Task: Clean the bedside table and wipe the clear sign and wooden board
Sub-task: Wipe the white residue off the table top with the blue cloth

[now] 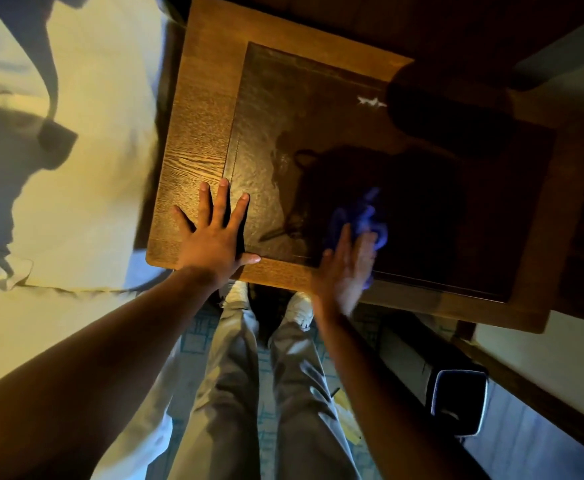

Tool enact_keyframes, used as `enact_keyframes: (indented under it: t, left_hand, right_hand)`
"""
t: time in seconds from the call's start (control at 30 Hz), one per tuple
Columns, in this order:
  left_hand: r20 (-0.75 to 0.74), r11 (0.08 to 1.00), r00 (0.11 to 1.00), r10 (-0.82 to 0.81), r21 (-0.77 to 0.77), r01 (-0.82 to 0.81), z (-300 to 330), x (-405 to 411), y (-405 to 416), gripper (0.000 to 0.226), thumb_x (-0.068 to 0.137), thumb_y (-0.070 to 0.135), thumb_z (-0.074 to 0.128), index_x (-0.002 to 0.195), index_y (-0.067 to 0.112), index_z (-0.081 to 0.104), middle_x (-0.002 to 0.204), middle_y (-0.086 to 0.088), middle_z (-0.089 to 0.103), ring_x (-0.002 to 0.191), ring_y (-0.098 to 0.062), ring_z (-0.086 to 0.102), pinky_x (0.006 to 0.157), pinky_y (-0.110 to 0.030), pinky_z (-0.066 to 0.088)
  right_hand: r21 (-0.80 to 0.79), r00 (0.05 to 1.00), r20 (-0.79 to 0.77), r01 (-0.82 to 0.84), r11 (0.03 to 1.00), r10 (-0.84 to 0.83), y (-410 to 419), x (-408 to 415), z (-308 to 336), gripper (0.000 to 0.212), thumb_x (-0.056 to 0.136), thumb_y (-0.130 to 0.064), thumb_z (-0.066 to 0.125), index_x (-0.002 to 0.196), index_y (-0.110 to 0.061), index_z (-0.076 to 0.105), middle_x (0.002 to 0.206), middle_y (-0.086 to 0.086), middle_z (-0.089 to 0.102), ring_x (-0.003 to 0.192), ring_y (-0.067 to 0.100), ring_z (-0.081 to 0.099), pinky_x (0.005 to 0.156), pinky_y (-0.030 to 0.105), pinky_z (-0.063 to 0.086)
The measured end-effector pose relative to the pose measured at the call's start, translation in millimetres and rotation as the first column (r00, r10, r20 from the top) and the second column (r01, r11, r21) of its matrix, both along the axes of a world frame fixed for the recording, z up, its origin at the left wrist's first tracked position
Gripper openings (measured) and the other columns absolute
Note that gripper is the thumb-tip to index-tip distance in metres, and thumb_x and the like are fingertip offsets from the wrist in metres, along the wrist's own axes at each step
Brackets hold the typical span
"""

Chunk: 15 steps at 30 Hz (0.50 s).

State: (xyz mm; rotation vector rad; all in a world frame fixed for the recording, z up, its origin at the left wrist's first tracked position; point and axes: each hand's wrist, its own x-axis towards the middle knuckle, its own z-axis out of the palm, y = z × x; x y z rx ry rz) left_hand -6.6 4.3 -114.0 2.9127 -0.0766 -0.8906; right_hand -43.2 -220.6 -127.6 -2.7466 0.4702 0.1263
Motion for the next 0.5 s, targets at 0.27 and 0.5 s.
enact_keyframes:
  t: [0.27, 0.5]
  left_hand:
    - [0.001, 0.999, 1.000, 0.024, -0.042, -0.024, 3, 1, -1, 0.113, 0.075, 0.077, 0.057, 0.160, 0.029, 0.000, 0.167, -0.009, -0.019, 0.151, -0.038, -0.022, 0.109, -0.078, 0.004]
    - [-0.008, 0.998, 1.000, 0.027, -0.054, -0.028, 6, 1, -3, 0.114, 0.076, 0.077, 0.058, 0.160, 0.029, -0.003, 0.166, -0.010, -0.021, 0.150, -0.038, -0.023, 0.110, -0.079, 0.006]
  right_hand:
    - [-0.036, 0.960, 0.030, -0.277, 0.960, 0.278, -4, -12, -7, 0.054, 0.099, -0.026, 0.055, 0.149, -0.010, 0.042, 0.156, 0.023, 0.035, 0.148, 0.035, 0.029, 0.119, 0.046, 0.030]
    - [-0.067, 0.992, -0.048, 0.114, 0.991, -0.117, -165, -26, 5, 0.053, 0.103, -0.027, 0.049, 0.152, -0.015, 0.036, 0.160, 0.021, 0.027, 0.146, 0.039, 0.031, 0.111, 0.056, 0.040]
